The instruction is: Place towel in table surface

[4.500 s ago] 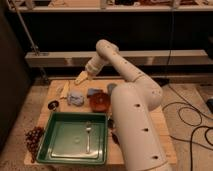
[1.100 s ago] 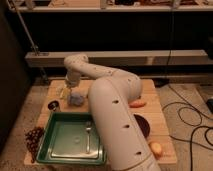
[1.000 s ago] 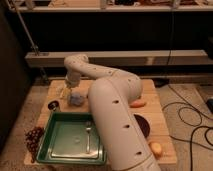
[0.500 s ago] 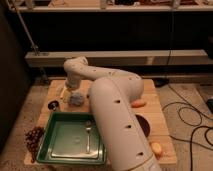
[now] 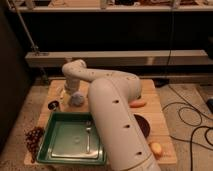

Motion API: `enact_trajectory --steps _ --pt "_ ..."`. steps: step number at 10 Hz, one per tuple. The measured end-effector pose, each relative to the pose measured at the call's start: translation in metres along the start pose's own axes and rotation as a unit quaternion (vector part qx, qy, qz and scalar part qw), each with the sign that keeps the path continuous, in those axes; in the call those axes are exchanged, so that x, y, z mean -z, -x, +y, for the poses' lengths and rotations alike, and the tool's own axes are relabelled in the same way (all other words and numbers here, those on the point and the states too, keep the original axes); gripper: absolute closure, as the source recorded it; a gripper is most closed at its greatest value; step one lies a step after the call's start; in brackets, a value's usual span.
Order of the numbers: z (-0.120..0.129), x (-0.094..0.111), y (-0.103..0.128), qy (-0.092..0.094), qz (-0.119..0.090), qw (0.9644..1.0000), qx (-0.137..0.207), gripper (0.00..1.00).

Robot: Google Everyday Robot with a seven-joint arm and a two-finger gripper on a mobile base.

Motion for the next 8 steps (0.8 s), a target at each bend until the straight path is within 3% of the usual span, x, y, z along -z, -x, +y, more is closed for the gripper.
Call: enact_trajectory --steps 8 --pt "-0.006 -0.016 0.003 0.003 -0.015 0.9999 0.006 0.21"
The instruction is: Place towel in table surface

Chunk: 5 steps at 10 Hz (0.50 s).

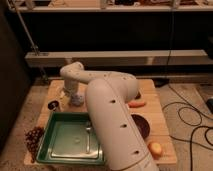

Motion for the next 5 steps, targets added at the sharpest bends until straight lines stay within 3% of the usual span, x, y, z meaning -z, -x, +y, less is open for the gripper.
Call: enact_trajectory --steps 3,5 --pt "-0.0021 -0.0063 0.0029 -0.008 -0.008 0.9999 0.001 0.47" --pt "-0.0001 -0.0033 0.0040 -0.018 0.002 0.9998 -0.001 0.67"
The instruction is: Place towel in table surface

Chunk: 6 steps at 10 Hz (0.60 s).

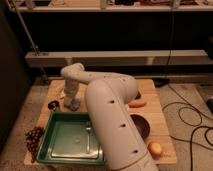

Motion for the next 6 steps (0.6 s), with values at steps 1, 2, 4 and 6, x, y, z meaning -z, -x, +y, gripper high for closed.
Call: enact_trajectory --steps 1,2,4,6 --pt "0.003 0.007 0.000 -0.002 0.008 1.0000 -0.002 0.79" --pt "0.008 0.017 0.000 -0.004 0.016 0.9998 -0.005 0.88" --pt "0.025 0.054 0.001 -0.004 0.038 0.9992 -0.010 1.00" --pt "0.045 0.108 0.000 0.004 0.062 0.9980 -0.015 1.00"
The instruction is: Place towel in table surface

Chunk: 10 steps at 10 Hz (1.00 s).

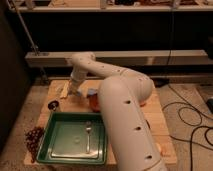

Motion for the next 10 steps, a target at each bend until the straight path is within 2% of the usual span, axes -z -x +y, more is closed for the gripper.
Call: enact_trajectory --steps 2,3,4,7,9,10 --pt "0.027 0.045 0.008 0.017 0.010 0.9997 -0.015 1.00" --pt "0.044 0.067 0.020 0.027 0.012 0.9992 -0.028 1.00" --pt "0.060 0.086 0.039 0.037 0.014 0.9983 -0.044 1.00" --pt "0.090 0.118 0.096 0.060 0.012 0.9943 -0.087 1.00" --pt "0.102 0.138 0.139 0.078 0.007 0.9899 -0.118 1.00" --pt "0.107 0.152 0.166 0.089 0.003 0.9865 -0.137 1.00"
